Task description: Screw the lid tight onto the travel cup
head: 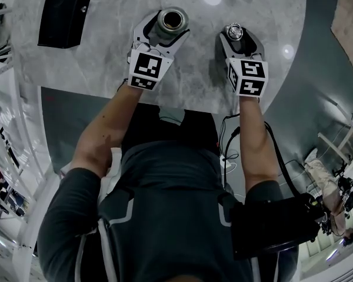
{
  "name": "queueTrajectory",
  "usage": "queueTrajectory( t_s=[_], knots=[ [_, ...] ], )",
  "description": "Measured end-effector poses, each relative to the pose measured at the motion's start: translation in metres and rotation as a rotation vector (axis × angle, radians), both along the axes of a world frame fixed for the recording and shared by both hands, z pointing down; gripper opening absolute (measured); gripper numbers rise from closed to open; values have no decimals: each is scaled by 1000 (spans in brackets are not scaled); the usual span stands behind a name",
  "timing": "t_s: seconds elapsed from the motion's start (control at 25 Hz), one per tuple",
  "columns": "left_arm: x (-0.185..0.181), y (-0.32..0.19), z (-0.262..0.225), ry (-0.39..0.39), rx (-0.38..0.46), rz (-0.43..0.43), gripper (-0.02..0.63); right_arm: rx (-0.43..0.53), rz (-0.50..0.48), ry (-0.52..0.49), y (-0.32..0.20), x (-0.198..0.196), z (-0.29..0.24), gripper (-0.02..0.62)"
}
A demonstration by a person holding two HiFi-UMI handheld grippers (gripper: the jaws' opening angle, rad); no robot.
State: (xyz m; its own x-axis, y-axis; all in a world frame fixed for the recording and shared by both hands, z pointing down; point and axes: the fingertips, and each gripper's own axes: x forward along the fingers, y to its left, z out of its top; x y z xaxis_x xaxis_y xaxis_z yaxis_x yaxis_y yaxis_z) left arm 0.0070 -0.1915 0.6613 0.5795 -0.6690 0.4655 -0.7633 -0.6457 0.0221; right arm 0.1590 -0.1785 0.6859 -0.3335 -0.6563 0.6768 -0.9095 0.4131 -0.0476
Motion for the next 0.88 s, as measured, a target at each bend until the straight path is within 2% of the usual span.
queueTrajectory(
  t_s=[0.28, 0.56, 0.72, 0.88],
  knots=[
    [10, -8, -10, 9, 46, 53, 382, 5, -13, 4, 0, 1, -4, 276],
    [25, -19, -10, 36, 34, 110, 397, -11, -11, -12, -1, 2, -3, 276],
    [25, -21, -11, 74, 32, 109, 394, -8, -10, -9, -1, 2, -3, 275],
    [25, -20, -12, 74, 31, 115, 394, -11, -6, -9, -2, 2, -3, 275]
  ],
)
